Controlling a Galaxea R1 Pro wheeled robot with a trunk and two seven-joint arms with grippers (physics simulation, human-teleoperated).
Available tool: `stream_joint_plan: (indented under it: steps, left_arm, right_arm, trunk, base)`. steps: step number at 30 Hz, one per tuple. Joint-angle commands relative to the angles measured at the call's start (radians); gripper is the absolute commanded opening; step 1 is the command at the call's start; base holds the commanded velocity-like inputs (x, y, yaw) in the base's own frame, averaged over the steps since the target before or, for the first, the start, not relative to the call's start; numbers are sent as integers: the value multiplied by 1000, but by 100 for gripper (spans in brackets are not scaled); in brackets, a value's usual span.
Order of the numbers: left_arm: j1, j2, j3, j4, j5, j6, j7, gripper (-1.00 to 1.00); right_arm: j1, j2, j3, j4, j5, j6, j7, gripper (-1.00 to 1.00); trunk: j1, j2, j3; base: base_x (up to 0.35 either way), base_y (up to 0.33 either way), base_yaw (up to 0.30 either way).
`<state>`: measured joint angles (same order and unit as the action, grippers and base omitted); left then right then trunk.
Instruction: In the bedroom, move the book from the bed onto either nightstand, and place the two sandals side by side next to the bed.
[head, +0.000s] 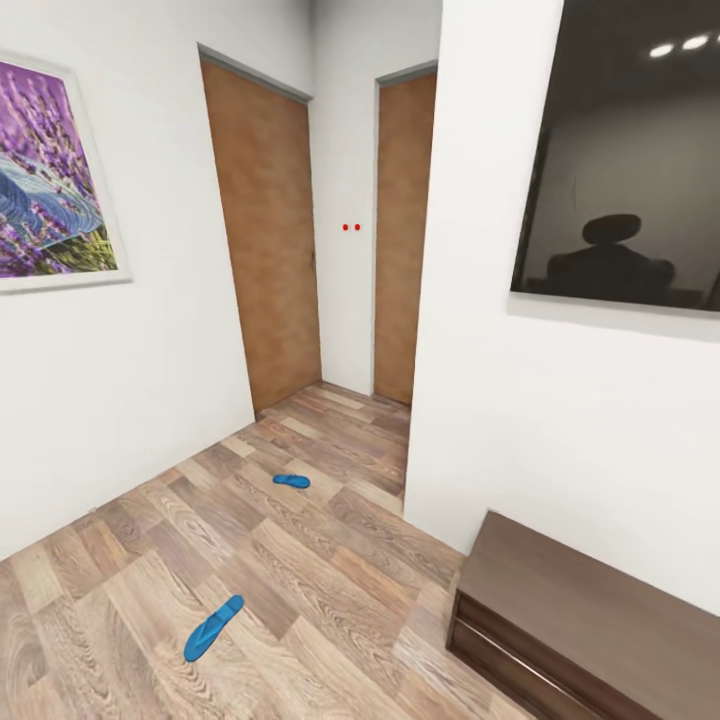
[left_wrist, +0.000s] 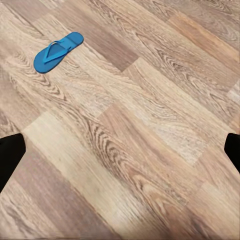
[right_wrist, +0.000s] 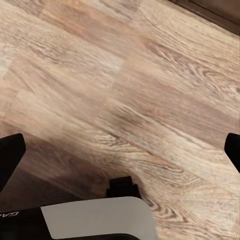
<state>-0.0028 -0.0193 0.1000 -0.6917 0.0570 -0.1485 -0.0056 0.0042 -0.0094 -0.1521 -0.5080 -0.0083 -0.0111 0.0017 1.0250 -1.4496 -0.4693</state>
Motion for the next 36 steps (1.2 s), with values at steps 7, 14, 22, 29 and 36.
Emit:
stream_joint_plan:
  steps: [7,14,22,29,36]
  left_arm:
    - [0,-1,1,0,6,-2,-1,100]
    - [0,-1,1,0,6,-1,-1,100]
    - [0,-1,2,0,8,0,-1,100]
    - [0,-1,3,0,8,0,-1,100]
    - [0,-1,3,0,9,0,-1,100]
  right_arm:
    - [0,0,-1,-1,-1,-1,0,100]
    - [0,0,-1,-1,-1,-1,0,100]
    - [0,1,0,0,-1,-1,0,100]
    - [0,3,0,0,-1,-1,0,100]
    - [0,4,3,0,0,-1,0,100]
  trunk:
    - [0,0,-1]
    - [0,0,-1]
    - [0,0,-1]
    - [0,0,-1]
    - [0,0,-1]
  base:
    - [0,0,292]
    - [0,0,292]
    - [0,0,292]
    - [0,0,292]
    - [0,0,292]
